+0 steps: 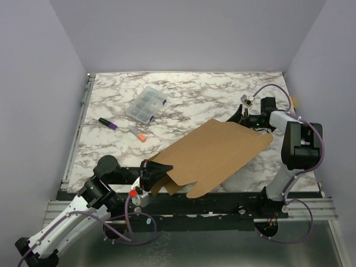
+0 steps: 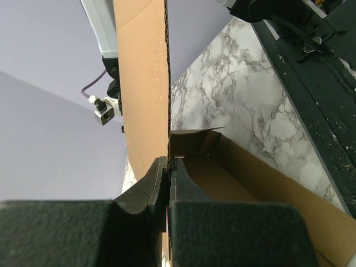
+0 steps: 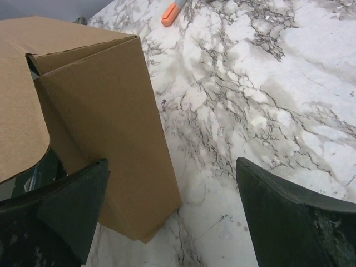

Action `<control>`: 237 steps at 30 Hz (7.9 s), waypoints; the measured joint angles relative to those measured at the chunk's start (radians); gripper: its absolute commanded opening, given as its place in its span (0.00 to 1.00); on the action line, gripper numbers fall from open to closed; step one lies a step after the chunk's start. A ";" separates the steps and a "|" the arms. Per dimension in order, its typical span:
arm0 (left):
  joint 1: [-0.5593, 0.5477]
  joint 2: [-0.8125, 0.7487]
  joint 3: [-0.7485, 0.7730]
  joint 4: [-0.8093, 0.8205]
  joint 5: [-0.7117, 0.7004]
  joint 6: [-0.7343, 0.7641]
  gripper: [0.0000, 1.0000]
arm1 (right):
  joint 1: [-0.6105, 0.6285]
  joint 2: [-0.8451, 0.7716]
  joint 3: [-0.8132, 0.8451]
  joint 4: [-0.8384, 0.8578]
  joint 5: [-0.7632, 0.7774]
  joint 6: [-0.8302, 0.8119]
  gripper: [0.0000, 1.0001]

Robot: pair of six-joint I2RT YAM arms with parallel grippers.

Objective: Fold the paper box
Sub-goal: Fold the paper box at the center of the board.

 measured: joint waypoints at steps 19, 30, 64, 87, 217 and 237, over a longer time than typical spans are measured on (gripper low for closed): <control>0.000 -0.016 0.000 0.000 0.014 -0.013 0.00 | 0.000 0.093 0.114 -0.497 -0.074 -0.447 1.00; -0.002 -0.014 0.000 0.000 0.016 -0.002 0.00 | 0.000 0.093 0.102 -0.557 -0.090 -0.492 1.00; -0.002 0.016 0.047 -0.116 0.017 0.126 0.00 | 0.002 -0.312 -0.397 0.433 0.061 0.351 0.93; -0.024 0.034 0.058 -0.171 0.016 0.179 0.00 | 0.003 -0.297 -0.763 1.519 0.238 1.152 1.00; -0.026 0.159 -0.079 0.338 -0.043 -0.394 0.00 | 0.100 0.204 -0.576 1.986 0.323 1.320 0.70; -0.031 0.196 -0.084 0.353 -0.137 -0.395 0.00 | 0.050 0.223 -0.492 1.989 0.302 1.379 0.58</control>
